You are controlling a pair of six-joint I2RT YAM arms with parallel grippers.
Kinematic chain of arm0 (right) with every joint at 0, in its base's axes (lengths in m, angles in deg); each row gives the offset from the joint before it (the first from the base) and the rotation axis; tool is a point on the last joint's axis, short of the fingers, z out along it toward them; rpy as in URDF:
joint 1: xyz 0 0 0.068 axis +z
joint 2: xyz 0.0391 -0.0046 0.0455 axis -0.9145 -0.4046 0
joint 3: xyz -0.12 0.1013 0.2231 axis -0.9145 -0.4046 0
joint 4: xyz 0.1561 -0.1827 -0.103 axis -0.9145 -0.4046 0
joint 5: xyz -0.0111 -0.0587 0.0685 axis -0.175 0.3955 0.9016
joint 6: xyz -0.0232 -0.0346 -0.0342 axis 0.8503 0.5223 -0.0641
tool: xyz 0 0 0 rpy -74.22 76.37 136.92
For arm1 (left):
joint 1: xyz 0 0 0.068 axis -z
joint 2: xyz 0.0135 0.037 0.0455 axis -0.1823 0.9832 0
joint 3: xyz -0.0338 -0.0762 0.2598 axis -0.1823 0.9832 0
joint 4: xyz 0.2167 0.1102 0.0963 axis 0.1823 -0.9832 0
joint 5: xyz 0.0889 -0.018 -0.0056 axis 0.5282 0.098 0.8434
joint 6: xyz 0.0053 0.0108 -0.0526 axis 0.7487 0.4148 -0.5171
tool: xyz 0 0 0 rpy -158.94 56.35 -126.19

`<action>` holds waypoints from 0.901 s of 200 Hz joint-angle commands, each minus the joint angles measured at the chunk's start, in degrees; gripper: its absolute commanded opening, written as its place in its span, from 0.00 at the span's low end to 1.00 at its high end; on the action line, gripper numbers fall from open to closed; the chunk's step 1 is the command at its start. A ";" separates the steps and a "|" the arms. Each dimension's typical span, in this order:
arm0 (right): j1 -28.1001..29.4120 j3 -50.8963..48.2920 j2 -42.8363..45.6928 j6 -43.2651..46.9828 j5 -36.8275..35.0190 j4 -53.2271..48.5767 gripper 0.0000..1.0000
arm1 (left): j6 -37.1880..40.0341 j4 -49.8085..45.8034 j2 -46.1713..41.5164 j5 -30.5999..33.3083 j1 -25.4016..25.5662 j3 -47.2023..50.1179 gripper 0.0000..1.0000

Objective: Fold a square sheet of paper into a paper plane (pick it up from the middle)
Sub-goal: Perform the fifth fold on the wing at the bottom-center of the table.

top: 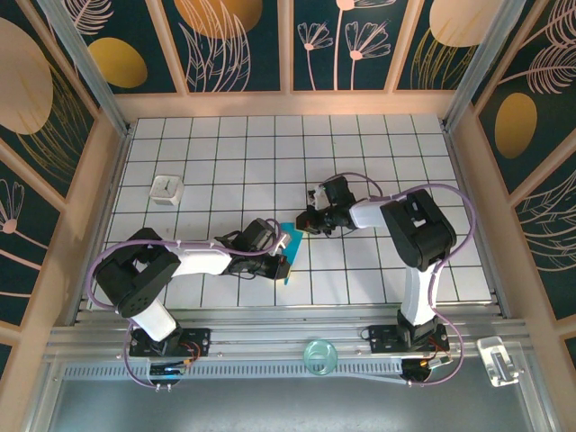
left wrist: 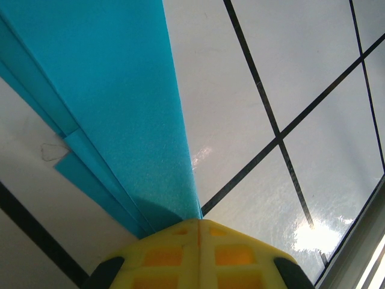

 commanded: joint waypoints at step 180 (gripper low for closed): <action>-3.70 -11.68 21.63 3.76 -14.56 -5.95 0.00 | -5.62 -15.11 -1.23 2.45 1.36 -9.59 0.31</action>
